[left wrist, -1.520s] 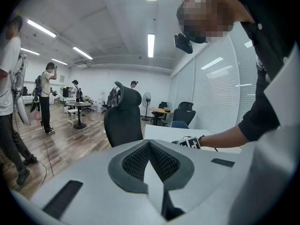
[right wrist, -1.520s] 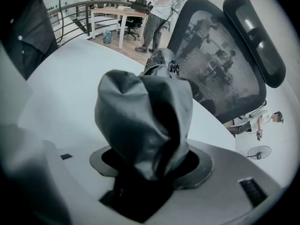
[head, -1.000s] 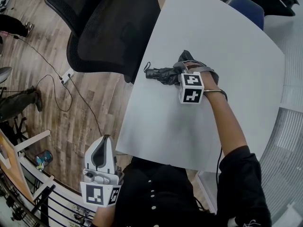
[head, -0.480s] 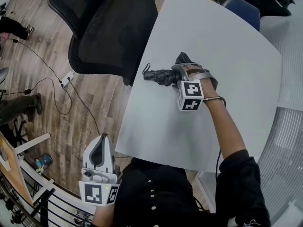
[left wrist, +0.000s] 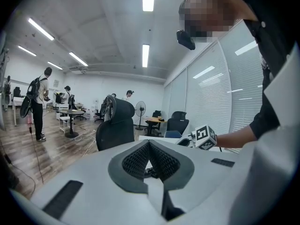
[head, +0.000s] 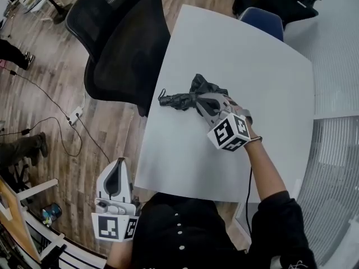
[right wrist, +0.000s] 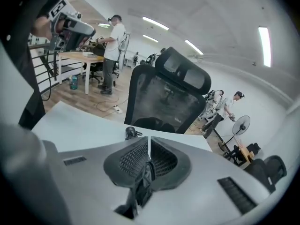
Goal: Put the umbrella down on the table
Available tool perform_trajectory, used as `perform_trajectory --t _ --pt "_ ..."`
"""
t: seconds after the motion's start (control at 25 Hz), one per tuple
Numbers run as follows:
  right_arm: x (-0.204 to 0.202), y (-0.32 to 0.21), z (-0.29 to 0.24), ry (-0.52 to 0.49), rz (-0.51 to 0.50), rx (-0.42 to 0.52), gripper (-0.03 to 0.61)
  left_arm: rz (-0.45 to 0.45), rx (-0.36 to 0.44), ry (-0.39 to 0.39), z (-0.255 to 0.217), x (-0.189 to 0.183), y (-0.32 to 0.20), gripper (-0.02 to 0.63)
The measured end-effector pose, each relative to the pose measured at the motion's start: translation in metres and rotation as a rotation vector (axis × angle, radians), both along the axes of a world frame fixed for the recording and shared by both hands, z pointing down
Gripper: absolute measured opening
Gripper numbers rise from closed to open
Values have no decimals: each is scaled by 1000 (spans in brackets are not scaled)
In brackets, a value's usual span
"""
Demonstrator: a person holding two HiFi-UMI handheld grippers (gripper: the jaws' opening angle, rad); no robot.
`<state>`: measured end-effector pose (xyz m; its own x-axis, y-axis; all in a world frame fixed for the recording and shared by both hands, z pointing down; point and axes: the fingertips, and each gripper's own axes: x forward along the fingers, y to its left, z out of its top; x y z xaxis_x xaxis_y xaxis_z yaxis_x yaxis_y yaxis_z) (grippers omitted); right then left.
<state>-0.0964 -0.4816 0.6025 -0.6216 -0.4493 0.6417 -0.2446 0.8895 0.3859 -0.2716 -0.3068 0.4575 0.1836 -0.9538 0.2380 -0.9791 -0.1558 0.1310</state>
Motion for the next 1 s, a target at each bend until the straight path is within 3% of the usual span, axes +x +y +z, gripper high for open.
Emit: perform_trajectory --t 0.2,0.4,0.6,1.0 --pt "24 32 -42 -152 172 -43 31 24 53 -4 -18 -1 3 11" --pt "53 59 -108 -434 368 -128 28 50 105 -4 -35 -1 4 11" --pt "97 82 -162 -666 505 -116 28 76 157 -8 -51 1 6 11" --pt "150 125 -230 -788 612 59 28 86 229 -16 -77 -3 9 11"
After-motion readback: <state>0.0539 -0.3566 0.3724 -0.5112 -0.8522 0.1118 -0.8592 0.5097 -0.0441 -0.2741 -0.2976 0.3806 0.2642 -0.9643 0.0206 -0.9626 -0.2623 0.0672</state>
